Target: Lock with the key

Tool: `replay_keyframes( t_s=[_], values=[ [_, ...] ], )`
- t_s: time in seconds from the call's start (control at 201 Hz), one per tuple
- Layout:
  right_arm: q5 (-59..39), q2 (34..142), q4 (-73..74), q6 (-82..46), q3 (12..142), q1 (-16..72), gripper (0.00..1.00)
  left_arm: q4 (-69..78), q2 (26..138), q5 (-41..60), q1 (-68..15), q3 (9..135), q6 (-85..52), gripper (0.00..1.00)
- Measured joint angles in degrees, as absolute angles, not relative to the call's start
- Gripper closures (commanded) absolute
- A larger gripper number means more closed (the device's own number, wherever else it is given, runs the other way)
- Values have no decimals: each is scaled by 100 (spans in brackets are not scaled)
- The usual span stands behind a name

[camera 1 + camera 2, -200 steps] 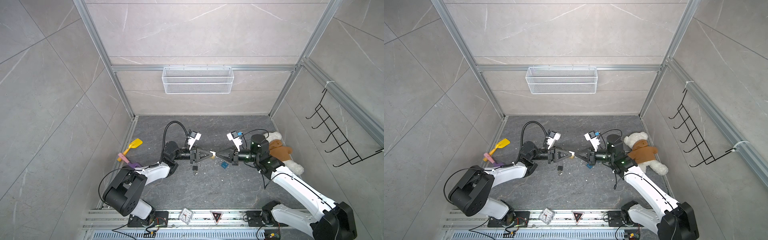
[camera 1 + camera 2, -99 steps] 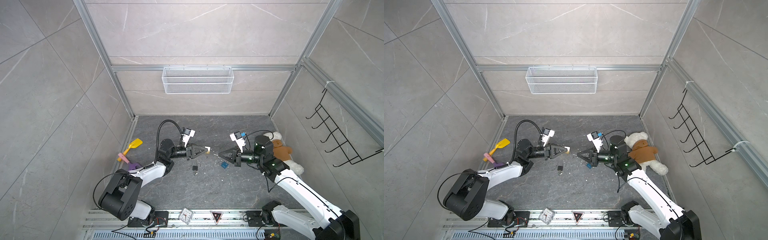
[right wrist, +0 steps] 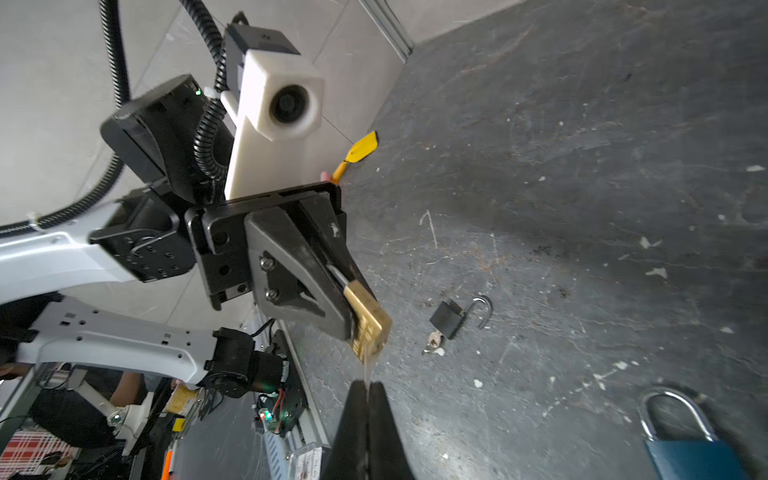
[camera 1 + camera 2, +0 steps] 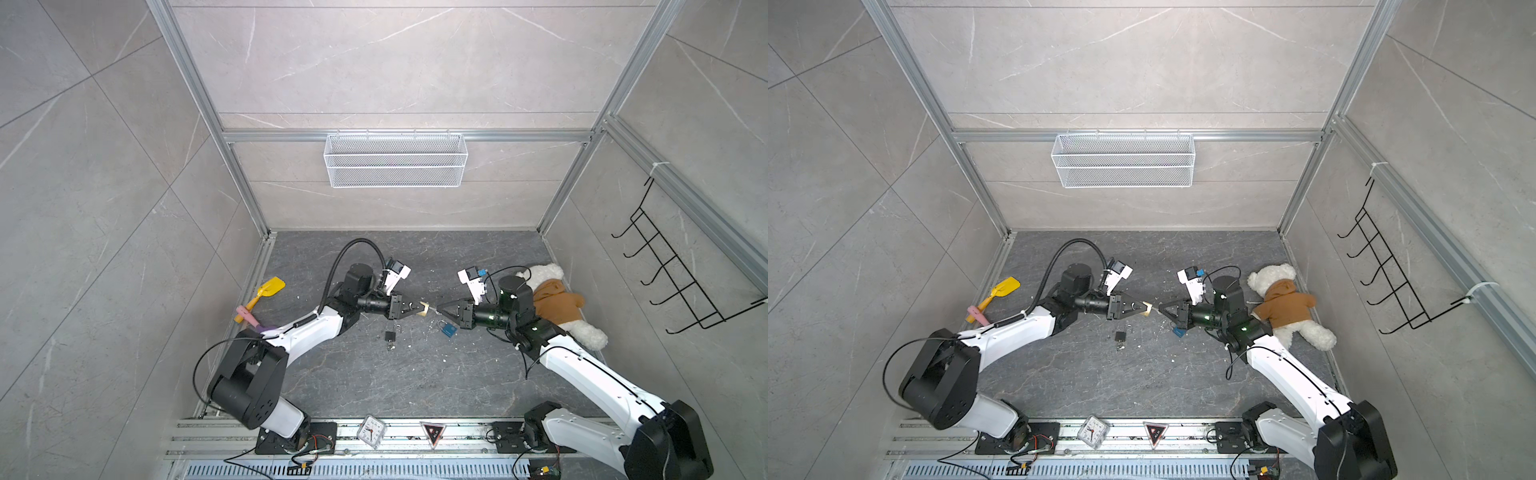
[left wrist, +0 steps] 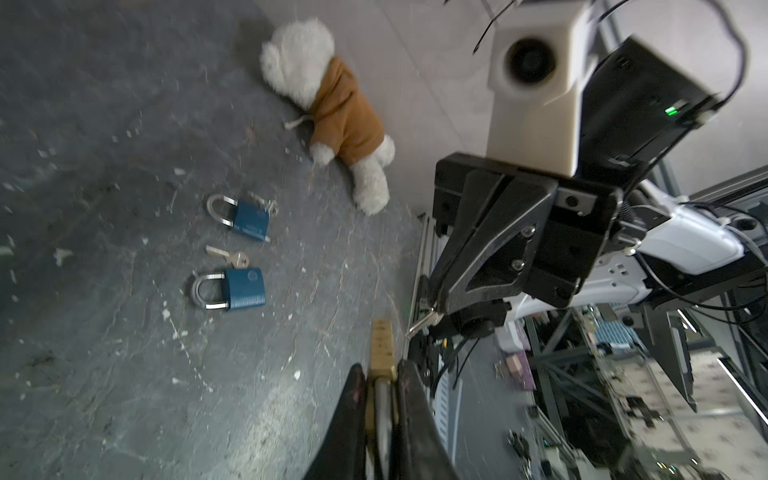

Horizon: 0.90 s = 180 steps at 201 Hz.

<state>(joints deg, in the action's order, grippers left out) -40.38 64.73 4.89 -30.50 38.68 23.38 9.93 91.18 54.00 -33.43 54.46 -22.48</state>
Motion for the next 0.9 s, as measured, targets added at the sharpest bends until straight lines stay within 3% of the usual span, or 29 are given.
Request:
replay_keyframes(
  t_s=[0.488, 0.896],
  values=[
    [-3153, 7072, 1555, -3653, 3061, 2353, 100, -3192, 11240, 5605, -3479, 7557, 829, 100],
    [-2720, 7721, 2359, -3850, 2637, 2650, 100, -4648, 12331, 5468, -3500, 8433, 1636, 100]
  ],
)
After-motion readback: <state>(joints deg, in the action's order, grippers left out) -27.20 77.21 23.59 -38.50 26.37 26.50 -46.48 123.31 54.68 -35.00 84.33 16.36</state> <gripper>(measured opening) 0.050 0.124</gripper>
